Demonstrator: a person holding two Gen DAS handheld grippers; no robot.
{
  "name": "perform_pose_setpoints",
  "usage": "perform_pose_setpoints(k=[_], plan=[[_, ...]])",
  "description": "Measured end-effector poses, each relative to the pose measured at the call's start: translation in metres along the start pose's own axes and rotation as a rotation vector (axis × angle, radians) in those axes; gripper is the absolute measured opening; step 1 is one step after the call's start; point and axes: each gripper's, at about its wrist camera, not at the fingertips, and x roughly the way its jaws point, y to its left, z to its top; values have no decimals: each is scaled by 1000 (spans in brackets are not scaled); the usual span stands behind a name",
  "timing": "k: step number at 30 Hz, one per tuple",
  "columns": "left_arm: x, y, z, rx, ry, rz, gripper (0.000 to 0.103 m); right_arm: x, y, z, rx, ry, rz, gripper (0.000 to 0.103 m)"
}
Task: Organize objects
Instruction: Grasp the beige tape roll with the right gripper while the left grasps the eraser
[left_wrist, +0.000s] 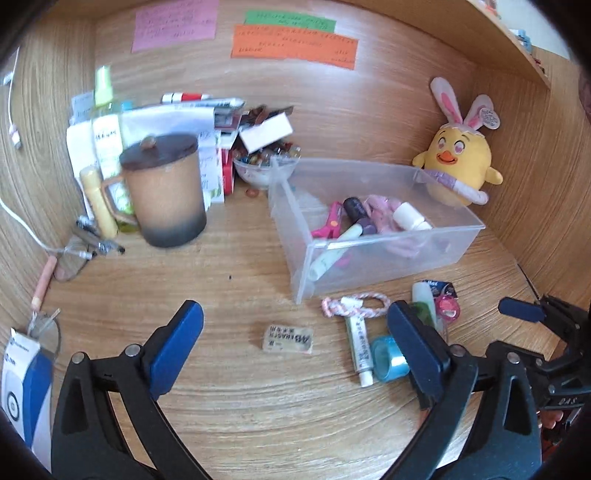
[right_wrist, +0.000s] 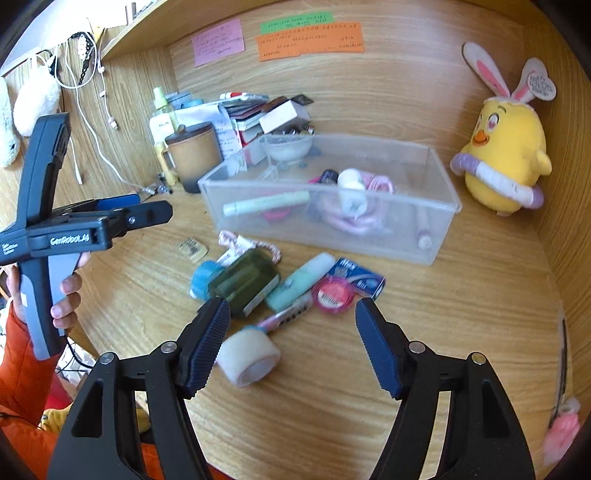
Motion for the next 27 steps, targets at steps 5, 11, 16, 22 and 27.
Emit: perform_pose_setpoints(k=[5, 11, 16, 22, 27], plan=[[14, 6, -15, 5, 62, 14, 75, 9, 4, -18, 36, 44, 31, 67], [24, 5, -23, 26, 101, 25, 69, 18, 11, -30, 53, 73, 69, 67], [38, 4, -22, 21, 153, 7, 63, 26, 15, -34, 53, 91, 79, 57], [46, -5, -22, 67, 199, 0, 62, 29, 11, -36, 60, 93, 80, 40], [53, -10, -21, 100, 224, 18, 51, 23, 7, -35, 59, 71, 55, 39]])
